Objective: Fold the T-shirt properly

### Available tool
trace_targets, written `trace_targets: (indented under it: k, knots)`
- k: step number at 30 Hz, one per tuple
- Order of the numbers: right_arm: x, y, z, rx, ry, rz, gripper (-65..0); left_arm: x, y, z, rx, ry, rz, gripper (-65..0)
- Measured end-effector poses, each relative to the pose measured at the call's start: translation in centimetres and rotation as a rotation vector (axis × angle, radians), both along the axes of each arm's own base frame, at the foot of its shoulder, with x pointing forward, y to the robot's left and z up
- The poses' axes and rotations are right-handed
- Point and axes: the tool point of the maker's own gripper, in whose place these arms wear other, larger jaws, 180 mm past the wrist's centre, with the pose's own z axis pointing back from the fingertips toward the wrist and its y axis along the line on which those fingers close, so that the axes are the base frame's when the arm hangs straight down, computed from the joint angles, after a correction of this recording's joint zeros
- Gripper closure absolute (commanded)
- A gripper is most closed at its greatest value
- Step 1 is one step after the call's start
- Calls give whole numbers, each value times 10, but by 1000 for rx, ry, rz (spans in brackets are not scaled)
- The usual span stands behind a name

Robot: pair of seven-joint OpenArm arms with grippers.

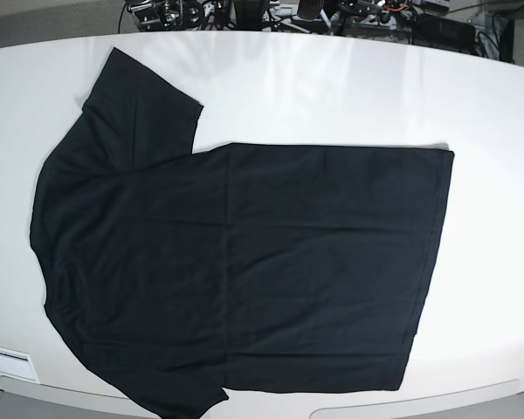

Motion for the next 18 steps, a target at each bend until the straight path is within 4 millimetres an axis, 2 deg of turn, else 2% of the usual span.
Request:
trace_targets:
  k: [11,15,18]
  knots:
    - [-3,0,0,1,23,7,0,-1,0,0,1,4,-1,0]
    - [-5,11,3,64,29,24,0,-14,2,-1,18,85,-14,0]
    - [-20,10,5,62,110,48,0,-22,3,-1,25,134,-26,0]
